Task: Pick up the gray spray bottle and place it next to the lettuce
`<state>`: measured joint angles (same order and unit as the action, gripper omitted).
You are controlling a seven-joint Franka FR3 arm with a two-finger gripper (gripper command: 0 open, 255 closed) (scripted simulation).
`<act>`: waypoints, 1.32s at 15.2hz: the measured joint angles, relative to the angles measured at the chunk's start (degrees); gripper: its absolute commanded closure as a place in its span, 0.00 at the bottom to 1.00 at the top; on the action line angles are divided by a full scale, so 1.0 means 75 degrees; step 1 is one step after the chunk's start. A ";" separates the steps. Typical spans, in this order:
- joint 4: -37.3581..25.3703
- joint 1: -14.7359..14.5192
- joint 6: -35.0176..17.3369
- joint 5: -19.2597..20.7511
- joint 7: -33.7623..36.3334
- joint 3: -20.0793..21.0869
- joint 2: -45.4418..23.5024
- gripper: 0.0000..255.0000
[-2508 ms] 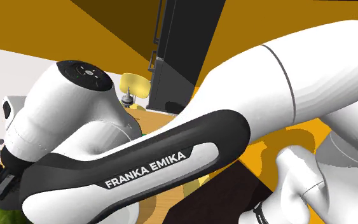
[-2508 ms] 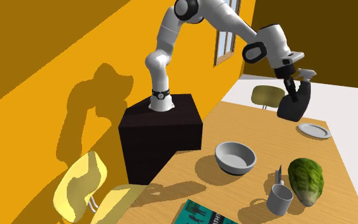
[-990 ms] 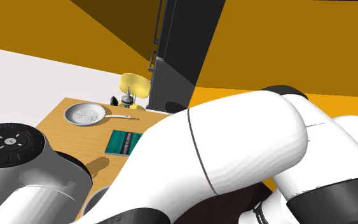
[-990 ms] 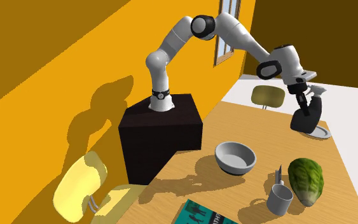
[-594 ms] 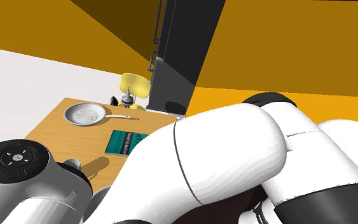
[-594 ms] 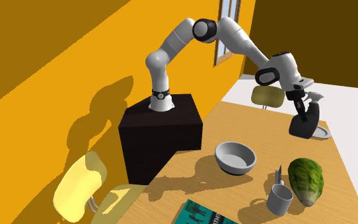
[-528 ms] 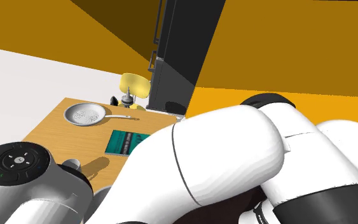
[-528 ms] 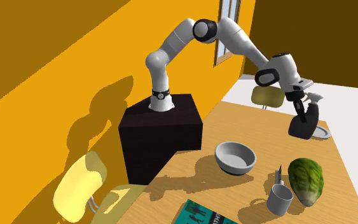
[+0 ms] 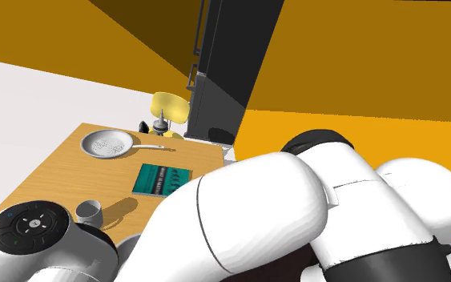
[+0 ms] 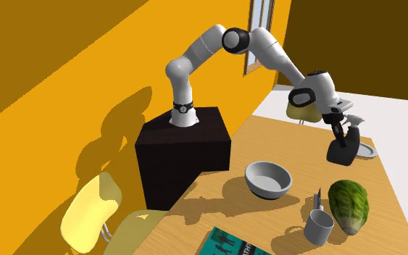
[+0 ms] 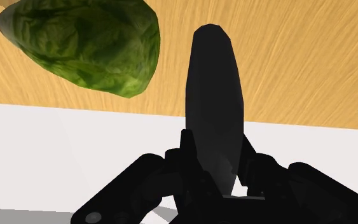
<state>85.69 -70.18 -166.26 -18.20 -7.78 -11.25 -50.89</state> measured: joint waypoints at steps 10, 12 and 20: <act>-0.0391 0.0183 -0.0474 -0.0080 -0.0091 0.0240 -0.0833 1.00; -0.0541 0.0227 -0.0517 -0.0084 -0.0103 0.0277 -0.1021 1.00; -0.1106 0.0342 -0.0760 -0.0098 -0.0111 0.0406 -0.1809 1.00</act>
<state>77.40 -67.62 -171.96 -18.94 -8.62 -8.20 -64.46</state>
